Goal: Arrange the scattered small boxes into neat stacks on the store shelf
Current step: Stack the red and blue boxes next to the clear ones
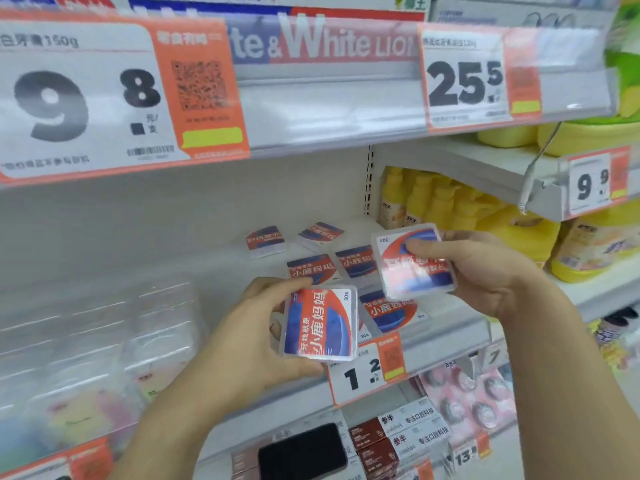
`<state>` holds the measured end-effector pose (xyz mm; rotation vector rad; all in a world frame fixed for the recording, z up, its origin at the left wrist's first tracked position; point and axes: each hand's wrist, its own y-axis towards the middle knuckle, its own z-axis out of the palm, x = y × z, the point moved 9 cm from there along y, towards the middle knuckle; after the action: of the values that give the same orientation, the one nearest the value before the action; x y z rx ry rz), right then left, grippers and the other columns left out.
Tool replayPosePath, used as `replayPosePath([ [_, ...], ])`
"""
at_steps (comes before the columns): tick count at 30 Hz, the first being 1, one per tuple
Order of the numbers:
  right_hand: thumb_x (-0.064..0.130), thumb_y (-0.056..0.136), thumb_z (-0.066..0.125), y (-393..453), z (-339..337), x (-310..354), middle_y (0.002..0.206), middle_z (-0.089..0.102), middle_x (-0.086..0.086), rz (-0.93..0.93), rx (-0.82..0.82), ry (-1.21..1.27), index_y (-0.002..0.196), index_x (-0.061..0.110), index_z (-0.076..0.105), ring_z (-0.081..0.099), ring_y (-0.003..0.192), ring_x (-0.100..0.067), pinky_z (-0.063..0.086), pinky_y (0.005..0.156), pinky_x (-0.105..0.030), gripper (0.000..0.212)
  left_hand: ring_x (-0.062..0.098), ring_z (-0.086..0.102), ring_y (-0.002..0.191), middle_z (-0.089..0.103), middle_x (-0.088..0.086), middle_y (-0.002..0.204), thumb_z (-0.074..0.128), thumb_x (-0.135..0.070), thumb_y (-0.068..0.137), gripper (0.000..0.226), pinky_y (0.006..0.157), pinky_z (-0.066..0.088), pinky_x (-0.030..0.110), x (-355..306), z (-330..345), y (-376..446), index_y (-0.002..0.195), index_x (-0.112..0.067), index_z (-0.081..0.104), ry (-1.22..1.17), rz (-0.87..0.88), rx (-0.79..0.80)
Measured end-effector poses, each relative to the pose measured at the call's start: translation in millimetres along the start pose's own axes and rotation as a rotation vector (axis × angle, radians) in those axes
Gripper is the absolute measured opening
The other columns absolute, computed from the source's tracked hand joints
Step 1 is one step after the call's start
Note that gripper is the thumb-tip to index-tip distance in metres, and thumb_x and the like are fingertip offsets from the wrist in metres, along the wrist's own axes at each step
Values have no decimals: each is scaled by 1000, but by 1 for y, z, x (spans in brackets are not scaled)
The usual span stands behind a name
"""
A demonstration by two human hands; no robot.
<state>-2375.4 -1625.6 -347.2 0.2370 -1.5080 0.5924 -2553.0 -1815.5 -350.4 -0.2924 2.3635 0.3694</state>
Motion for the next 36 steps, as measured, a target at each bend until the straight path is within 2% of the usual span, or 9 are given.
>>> replayPosePath([
  [4, 21, 48, 84, 3, 4, -6, 94, 76, -19, 24, -22, -146, 111, -1, 63, 74, 87, -31, 58, 80, -42, 70, -7, 51, 105, 42, -33, 122, 88, -35, 61, 85, 77, 50, 9, 8, 7, -1, 132, -52, 43, 33, -24, 114],
  [11, 33, 59, 93, 5, -8, -25, 83, 77, -8, 135, -127, -547, 87, 12, 72, 72, 89, -27, 57, 86, -42, 40, -1, 49, 119, 35, -30, 139, 74, -33, 82, 56, 91, 43, 6, 17, 22, -7, 132, -45, 52, 83, -34, 196],
  [14, 33, 63, 91, 3, -16, -24, 95, 74, -8, 121, -168, -609, 98, 12, 72, 65, 86, -23, 51, 69, -33, 45, -7, 49, 117, 31, -31, 136, 72, -60, 72, 67, 89, 43, 4, 8, 25, -14, 132, -45, 46, 57, -55, 173],
  [17, 24, 64, 91, -2, -18, -20, 106, 72, -8, 104, -123, -603, 117, 13, 65, 65, 97, -24, 54, 76, -35, 60, -1, 45, 118, 24, -29, 131, 66, -74, 65, 77, 93, 47, 14, -1, 33, -17, 133, -50, 37, 148, -82, 117],
  [20, 13, 59, 93, -9, -16, -20, 97, 76, -1, 132, -12, -694, 119, 17, 63, 68, 100, -24, 53, 95, -42, 66, 0, 42, 120, 21, -23, 134, 65, -63, 76, 66, 91, 51, 17, -4, 37, -15, 135, -52, 37, 158, -92, 57],
  [23, 9, 58, 93, -16, -12, -22, 101, 72, 2, 138, 66, -801, 119, 22, 62, 69, 96, -18, 54, 91, -36, 71, 0, 39, 123, 21, -22, 141, 65, -51, 83, 59, 82, 43, 3, -4, 40, -12, 137, -51, 39, 132, -102, 48],
  [27, 3, 57, 93, -17, -13, -24, 91, 73, -1, 135, 67, -731, 113, 17, 63, 70, 87, -19, 58, 81, -36, 65, -4, 35, 125, 20, -26, 147, 63, -45, 87, 56, 71, 36, -4, -2, 44, -11, 137, -51, 39, 95, -92, 47],
  [32, -11, 67, 81, -16, -28, -14, 111, 68, -18, 35, 16, -397, 106, 12, 67, 69, 98, -28, 58, 75, -41, 47, -5, 30, 123, 8, -25, 155, 62, -44, 88, 56, 66, 42, -2, 2, 50, -10, 137, -53, 38, 58, -126, 50],
  [36, -12, 79, 68, -16, -28, 1, 93, 74, -20, -65, -12, -150, 108, 0, 63, 72, 89, -26, 59, 71, -35, 32, 0, 42, 123, 19, -27, 150, 63, -42, 87, 56, 80, 50, 9, 3, 50, -11, 137, -52, 39, -18, -136, 34],
])
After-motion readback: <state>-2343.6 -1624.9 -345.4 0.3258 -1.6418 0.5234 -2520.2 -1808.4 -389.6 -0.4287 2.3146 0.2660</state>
